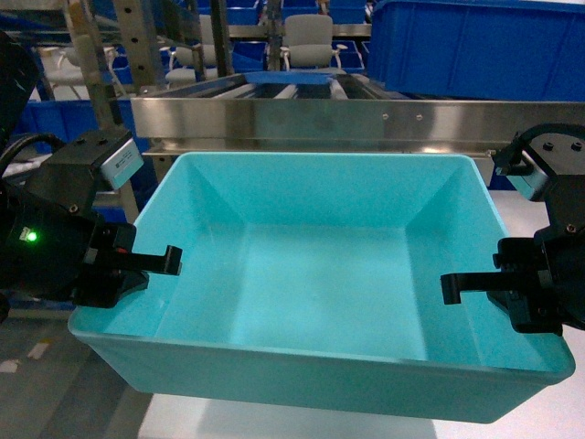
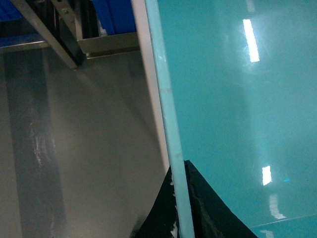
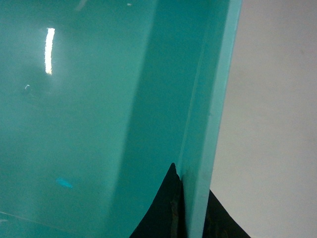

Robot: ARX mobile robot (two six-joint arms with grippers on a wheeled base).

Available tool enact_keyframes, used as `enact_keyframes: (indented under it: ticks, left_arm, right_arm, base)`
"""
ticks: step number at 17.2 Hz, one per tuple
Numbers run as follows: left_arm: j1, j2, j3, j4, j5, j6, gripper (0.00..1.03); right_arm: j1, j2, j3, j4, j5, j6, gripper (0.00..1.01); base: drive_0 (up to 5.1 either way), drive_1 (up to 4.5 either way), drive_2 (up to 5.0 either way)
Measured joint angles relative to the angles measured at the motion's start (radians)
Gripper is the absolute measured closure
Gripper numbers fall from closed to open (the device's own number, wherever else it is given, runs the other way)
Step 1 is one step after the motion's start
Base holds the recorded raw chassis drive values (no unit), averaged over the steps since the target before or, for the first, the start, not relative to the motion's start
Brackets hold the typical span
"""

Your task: Organize blue bins on left shelf correctly

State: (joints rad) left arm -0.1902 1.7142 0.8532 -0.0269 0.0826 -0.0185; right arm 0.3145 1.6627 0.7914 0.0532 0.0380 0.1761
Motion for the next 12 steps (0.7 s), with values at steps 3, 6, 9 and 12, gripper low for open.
enact_keyframes:
  ticks: [3,6,9,12]
  left_arm:
    - [0.0,0.0,0.0,0.001,0.0,0.0,1.01]
    - [0.0,0.0,0.0,0.0,0.0,0.0,1.01]
    - [0.0,0.0,0.0,-0.001,0.0,0.0,1.01]
    - [0.0,0.0,0.0,0.0,0.0,0.0,1.01]
  right_arm:
    - [0.0,0.0,0.0,-0.001,0.0,0.0,0.99]
    - [0.0,0.0,0.0,-0.001,0.0,0.0,0.99]
    - [0.001,0.0,0.0,-0.002,0.0,0.0,0.99]
    - [0.0,0.0,0.0,0.0,0.0,0.0,0.99]
  base:
    - [-5.1,2.31,2.3]
    - [-5.1,2.31,2.3]
    - [-5.1,2.31,2.3]
    - [-4.9,2.48,2.5]
